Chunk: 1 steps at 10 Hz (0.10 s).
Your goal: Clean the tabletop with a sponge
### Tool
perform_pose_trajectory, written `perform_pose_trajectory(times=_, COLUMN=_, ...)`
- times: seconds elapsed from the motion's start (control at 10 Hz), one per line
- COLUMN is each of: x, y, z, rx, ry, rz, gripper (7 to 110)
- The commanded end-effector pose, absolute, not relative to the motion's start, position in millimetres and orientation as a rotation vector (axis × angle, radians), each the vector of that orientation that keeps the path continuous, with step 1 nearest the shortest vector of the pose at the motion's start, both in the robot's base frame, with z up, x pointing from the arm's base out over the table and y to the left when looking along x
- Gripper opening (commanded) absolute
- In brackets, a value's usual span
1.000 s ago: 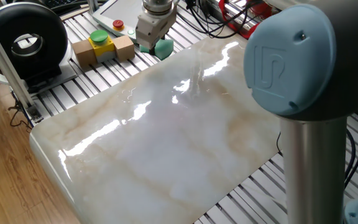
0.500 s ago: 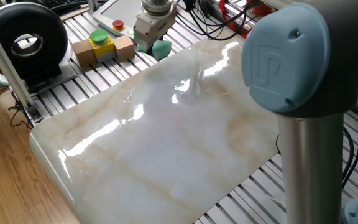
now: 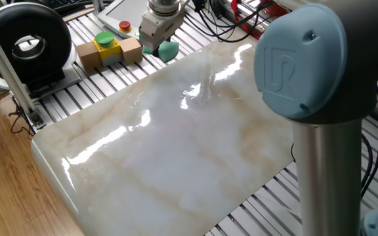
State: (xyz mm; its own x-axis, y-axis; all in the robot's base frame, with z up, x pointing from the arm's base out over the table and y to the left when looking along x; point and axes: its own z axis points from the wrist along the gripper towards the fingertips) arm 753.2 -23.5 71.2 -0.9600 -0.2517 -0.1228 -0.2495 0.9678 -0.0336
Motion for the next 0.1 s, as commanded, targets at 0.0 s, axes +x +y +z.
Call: perform_pose_trajectory(times=0.0, x=759.9, y=-12.6, z=75.6, rx=-0.376, ry=2.992, rz=-0.016, gripper=7)
